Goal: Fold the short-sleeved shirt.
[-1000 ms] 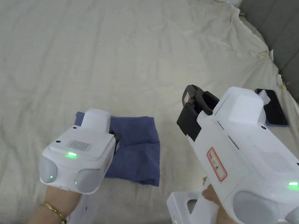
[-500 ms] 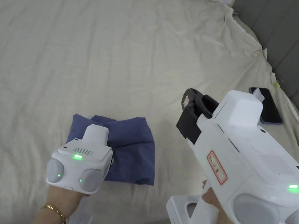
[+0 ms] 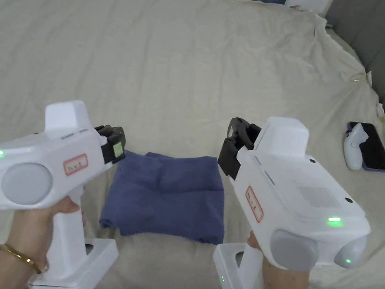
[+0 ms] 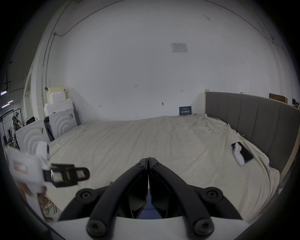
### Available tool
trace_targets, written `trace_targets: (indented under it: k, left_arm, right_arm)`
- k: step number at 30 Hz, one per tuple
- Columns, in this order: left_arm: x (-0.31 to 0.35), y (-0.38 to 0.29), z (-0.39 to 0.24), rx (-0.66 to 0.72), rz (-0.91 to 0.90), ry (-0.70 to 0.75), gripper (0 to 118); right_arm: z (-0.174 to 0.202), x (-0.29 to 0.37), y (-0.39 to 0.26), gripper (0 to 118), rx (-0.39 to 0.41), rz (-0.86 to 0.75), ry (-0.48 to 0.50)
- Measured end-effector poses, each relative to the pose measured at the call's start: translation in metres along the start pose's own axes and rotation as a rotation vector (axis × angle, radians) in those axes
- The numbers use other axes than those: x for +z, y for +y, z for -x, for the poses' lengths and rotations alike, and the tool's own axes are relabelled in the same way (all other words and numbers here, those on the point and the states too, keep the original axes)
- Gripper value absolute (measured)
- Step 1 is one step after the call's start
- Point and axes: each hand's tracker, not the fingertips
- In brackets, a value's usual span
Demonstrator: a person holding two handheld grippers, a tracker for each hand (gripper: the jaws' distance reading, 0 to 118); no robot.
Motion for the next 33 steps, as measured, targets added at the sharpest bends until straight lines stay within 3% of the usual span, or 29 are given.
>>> trace_targets:
  k: [5, 13, 14, 15, 18, 19, 21, 29, 33]
  left_arm:
    - [0.014, 0.022, 0.038, 0.151, 0.045, -0.045, 0]
    - [0.010, 0.029, 0.060, 0.236, 0.184, -0.124, 4]
    - [0.005, 0.029, 0.063, 0.245, 0.212, -0.123, 9]
    - [0.001, 0.030, 0.066, 0.245, 0.239, -0.128, 25]
    - [-0.017, 0.032, 0.075, 0.249, 0.337, -0.172, 90]
    - [-0.023, 0.034, 0.078, 0.242, 0.369, -0.177, 103]
    - [-0.032, 0.036, 0.084, 0.219, 0.394, -0.182, 115]
    - [-0.092, 0.029, 0.112, 0.293, 0.601, -0.353, 115]
    - [-0.118, 0.014, 0.109, 0.267, 0.697, -0.341, 114]
  right_arm:
    - [0.019, -0.039, -0.037, 0, -0.001, 0.067, -0.014]
    - [0.038, -0.086, -0.100, 0, -0.060, 0.285, -0.001]
    - [0.041, -0.086, -0.104, 0, -0.062, 0.312, 0.000]
    - [0.043, -0.087, -0.109, 0, -0.063, 0.339, -0.005]
    - [0.041, -0.091, -0.126, 0, -0.069, 0.388, -0.009]
    - [0.039, -0.092, -0.131, 0, -0.073, 0.396, -0.007]
    - [0.036, -0.088, -0.132, 0, -0.095, 0.365, 0.006]
    - [0.032, -0.090, -0.130, 0, -0.082, 0.373, 0.024]
    - [0.028, -0.091, -0.132, 0, -0.089, 0.373, 0.033]
